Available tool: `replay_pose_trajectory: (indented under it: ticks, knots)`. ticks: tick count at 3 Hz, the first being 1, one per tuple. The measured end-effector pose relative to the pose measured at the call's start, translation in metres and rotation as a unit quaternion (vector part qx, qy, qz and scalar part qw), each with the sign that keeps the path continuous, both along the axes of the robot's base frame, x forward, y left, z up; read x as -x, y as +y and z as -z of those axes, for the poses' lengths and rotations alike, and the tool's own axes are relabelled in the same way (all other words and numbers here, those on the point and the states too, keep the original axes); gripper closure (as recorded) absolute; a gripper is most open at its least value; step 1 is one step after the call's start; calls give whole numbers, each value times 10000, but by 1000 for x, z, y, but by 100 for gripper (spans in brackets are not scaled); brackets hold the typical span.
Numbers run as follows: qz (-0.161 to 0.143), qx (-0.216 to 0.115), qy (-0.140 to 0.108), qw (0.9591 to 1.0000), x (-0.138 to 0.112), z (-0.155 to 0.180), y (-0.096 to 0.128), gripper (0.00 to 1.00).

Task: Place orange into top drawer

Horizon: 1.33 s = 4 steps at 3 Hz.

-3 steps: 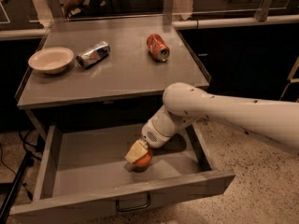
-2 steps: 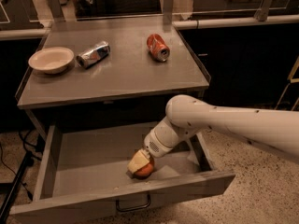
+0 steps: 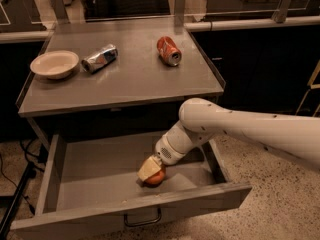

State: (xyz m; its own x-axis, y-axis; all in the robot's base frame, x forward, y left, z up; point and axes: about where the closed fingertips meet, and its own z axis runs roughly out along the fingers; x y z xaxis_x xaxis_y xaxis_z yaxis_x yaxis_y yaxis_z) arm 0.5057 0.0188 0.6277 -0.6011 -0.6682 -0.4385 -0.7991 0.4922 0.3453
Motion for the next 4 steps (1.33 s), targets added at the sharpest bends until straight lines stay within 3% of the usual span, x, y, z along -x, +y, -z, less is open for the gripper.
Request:
replay_pose_trajectory:
  ticks: [1, 2, 4]
  knots:
    - [-104, -106, 172, 9997, -1, 16, 13, 100]
    - [-103, -119, 193, 9997, -1, 20, 13, 100]
    - [-104, -119, 194, 9997, -1, 20, 13, 59]
